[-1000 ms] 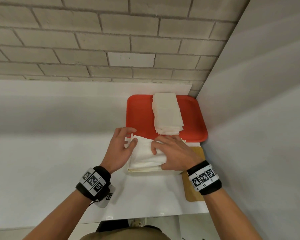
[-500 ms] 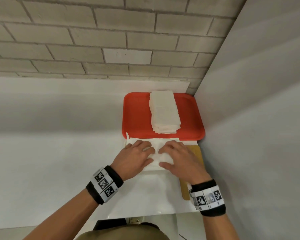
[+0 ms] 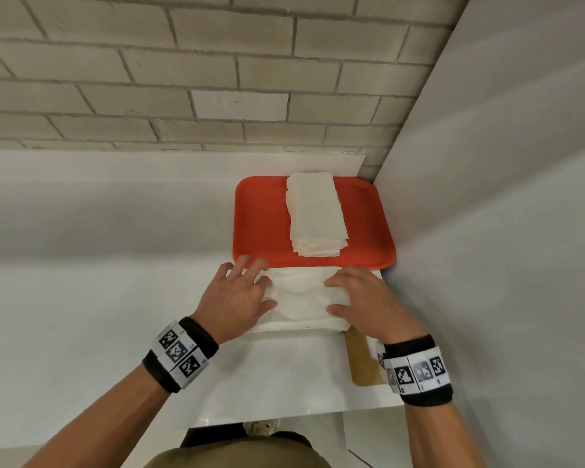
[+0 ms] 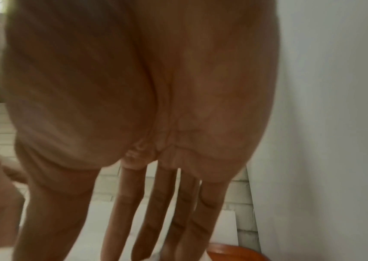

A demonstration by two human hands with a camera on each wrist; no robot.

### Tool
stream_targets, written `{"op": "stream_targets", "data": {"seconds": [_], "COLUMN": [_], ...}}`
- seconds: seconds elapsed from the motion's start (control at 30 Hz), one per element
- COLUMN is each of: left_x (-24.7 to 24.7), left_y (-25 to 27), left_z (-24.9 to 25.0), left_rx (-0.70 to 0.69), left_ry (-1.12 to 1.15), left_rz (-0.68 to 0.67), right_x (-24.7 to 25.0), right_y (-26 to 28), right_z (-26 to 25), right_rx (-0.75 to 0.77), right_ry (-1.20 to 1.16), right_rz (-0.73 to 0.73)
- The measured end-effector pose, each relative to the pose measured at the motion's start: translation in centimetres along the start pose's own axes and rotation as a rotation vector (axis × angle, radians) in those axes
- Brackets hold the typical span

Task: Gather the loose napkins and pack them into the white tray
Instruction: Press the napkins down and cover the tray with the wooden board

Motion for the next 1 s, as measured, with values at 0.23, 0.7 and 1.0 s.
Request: {"op": "stream_targets", "data": {"seconds": [0.23, 0.7, 1.0], "left_x": [2.4, 1.1, 0.9], "left_y": [-0.4, -1.1, -2.8], "left_z": [1.1, 0.9, 0.9], "left_rx": [0.076, 0.013, 0.042], "left_ry": [0.034, 0.081, 0.168], "left_rz": [0.087, -0.496, -0.562], "right_x": [0.3, -3.7, -4.9], "right_y": [0.5, -2.2, -2.8], "right_z": [-0.1, -2.1, -3.1], "right_rx": [0.1, -0.068, -0.04], "right_ry": [0.001, 0.051, 0.23], "right_rz": [0.208, -0.041, -0.116]}}
Point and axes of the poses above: each hand's wrist, its own y-axis away from the middle knuckle, its own x-axis out of the back of the hand, z = x × y, the point moved 3 cm from there along -y, towards the middle knuckle, and after that the axes turned 14 degrees about -y, right-handed, at the moved point
